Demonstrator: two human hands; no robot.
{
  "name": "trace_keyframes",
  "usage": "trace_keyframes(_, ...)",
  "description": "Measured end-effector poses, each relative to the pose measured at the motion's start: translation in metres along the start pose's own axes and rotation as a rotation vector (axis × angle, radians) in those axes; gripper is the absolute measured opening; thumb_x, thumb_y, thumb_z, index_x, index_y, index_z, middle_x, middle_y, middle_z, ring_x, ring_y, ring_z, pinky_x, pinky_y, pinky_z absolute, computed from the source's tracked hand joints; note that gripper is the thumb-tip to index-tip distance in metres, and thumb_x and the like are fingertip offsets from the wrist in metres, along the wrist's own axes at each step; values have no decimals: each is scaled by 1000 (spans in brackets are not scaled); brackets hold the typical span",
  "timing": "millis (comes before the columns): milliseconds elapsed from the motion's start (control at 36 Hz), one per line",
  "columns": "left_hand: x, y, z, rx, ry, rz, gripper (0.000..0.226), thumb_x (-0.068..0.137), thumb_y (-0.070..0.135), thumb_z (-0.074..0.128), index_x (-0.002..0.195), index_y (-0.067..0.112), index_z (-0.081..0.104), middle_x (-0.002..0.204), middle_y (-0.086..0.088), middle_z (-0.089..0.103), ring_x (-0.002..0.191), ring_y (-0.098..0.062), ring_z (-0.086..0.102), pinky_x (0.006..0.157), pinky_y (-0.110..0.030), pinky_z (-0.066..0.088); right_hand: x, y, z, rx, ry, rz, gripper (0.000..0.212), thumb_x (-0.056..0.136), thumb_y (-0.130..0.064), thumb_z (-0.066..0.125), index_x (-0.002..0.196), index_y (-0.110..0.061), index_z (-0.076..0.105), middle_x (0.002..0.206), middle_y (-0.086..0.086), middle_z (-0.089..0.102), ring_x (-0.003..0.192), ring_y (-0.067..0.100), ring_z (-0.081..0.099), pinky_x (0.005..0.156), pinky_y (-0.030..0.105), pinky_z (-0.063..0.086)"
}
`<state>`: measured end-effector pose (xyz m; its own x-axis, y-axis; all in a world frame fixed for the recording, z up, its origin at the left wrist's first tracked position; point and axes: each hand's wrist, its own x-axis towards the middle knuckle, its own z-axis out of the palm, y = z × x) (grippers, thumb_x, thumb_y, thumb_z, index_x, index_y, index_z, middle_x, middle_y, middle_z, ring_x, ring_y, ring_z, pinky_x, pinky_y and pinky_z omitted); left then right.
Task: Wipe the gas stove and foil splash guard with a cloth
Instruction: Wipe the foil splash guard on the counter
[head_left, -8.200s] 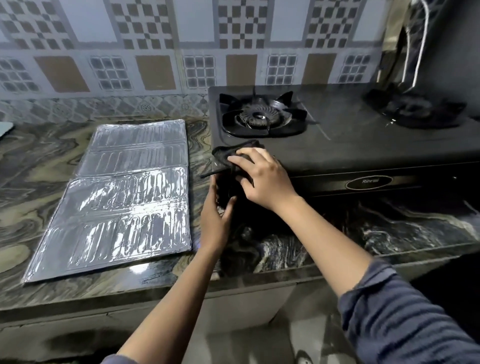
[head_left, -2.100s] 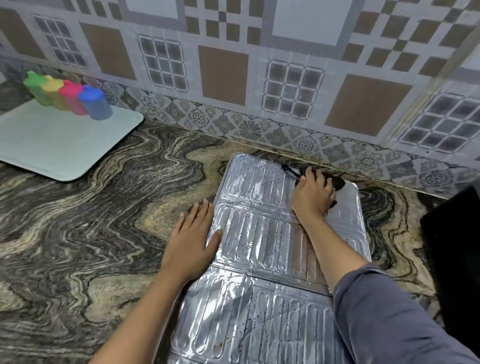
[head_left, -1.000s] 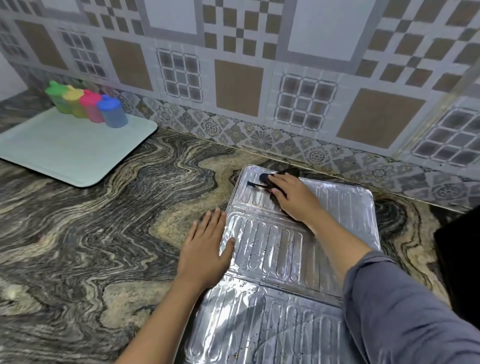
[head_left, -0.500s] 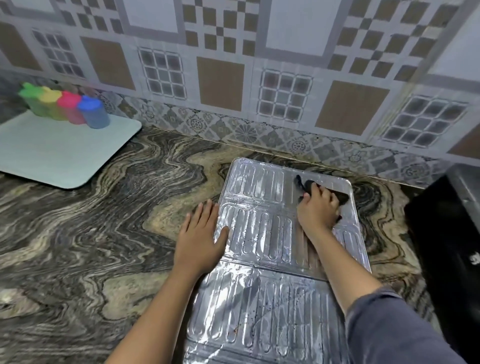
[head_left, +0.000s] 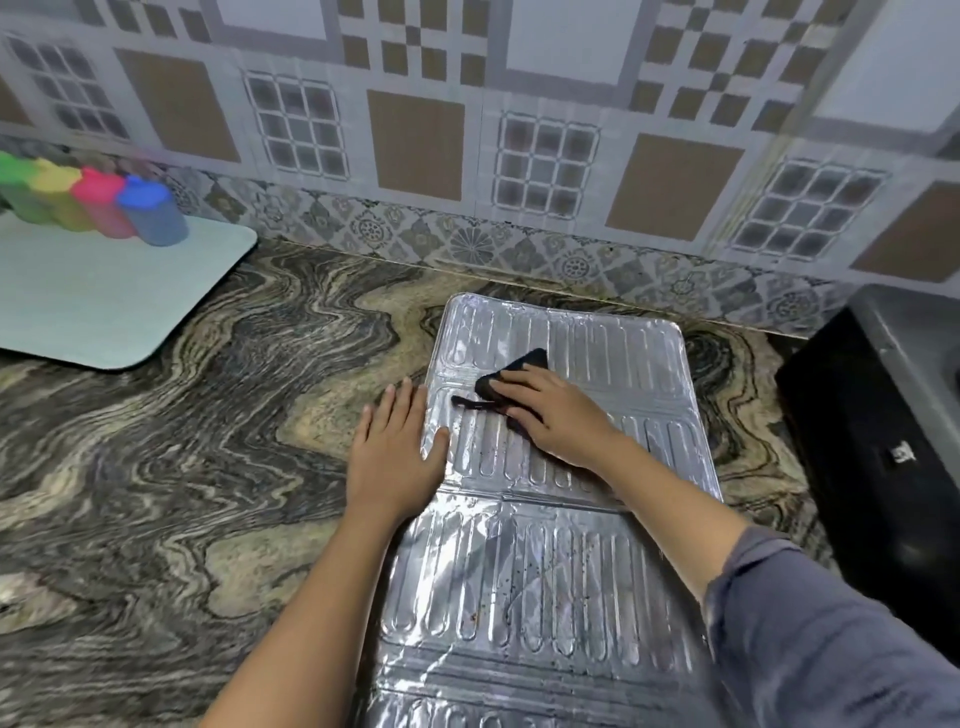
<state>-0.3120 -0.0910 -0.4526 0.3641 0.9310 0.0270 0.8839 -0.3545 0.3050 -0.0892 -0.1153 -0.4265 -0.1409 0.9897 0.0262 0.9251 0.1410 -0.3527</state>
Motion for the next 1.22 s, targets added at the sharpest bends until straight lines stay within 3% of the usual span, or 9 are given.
trace_keyframes(278, -2, 3, -4, 19, 2, -6, 71, 88, 56, 11, 150, 23, 9, 159, 4, 3, 147, -10, -1, 121, -36, 0, -90, 52, -12, 26, 303, 554, 41, 96, -25, 44, 137, -20, 46, 144, 6, 43, 136, 30, 30, 112, 38, 25)
trace_keyframes(389, -6, 10, -12, 29, 42, -52, 70, 87, 57, 21, 146, 20, 29, 154, -5, 27, 143, -22, 22, 115, -41, 18, -90, 51, -16, 32, 258, 580, 42, 97, -25, 43, 138, -20, 43, 146, 6, 41, 136, 30, 28, 112, 39, 25)
trace_keyframes(472, -13, 17, -21, 181, 99, -87, 60, 91, 54, 30, 135, 16, 47, 137, -8, 48, 124, -27, 43, 97, -42, 35, -89, 50, -19, 47, 228, 592, 42, 97, -25, 43, 139, -20, 42, 147, 6, 39, 137, 30, 26, 113, 40, 24)
trace_keyframes(583, -15, 25, -26, 305, 105, -67, 50, 94, 48, 35, 121, 12, 57, 122, -9, 55, 110, -27, 51, 85, -38, 36, -90, 47, -20, 65, 232, 593, 42, 98, -26, 41, 139, -21, 42, 147, 5, 38, 138, 29, 24, 113, 40, 23)
trace_keyframes(722, -28, 27, -34, 45, 160, -114, 43, 96, 39, 37, 120, 11, 60, 119, -13, 61, 108, -32, 56, 90, -40, 40, -92, 45, -22, 74, 215, 598, 41, 99, -27, 39, 139, -23, 41, 148, 4, 36, 139, 29, 21, 113, 40, 22)
trace_keyframes(806, -50, 20, -33, -50, 114, -95, 54, 95, 46, 36, 137, 12, 44, 129, -14, 56, 116, -32, 53, 93, -41, 43, -92, 42, -25, 73, 193, 623, 42, 99, -29, 35, 141, -25, 37, 150, 1, 33, 141, 27, 18, 114, 42, 21)
trace_keyframes(861, -68, 12, -29, -86, 61, -89, 67, 91, 57, 30, 144, 16, 32, 144, -10, 44, 130, -28, 43, 104, -42, 39, -92, 39, -25, 73, 195, 642, 43, 99, -29, 35, 141, -25, 35, 151, 0, 30, 141, 26, 16, 115, 43, 18)
trace_keyframes(1000, -95, 2, -13, -29, -50, -34, 90, 79, 76, 8, 150, 21, 0, 159, 1, 2, 147, -15, 2, 119, -39, 3, -89, 27, -21, 76, 225, 776, 45, 98, -28, 35, 142, -23, 31, 153, 4, 25, 142, 31, 13, 116, 47, 12)
trace_keyframes(1222, -96, 0, -7, 59, -13, -40, 88, 79, 72, -2, 150, 20, -1, 159, 4, -3, 146, -10, -6, 117, -33, -4, -62, -13, -2, 74, 220, 833, 53, 95, -29, 39, 145, -17, 24, 154, 10, 18, 141, 37, 8, 115, 50, 6)
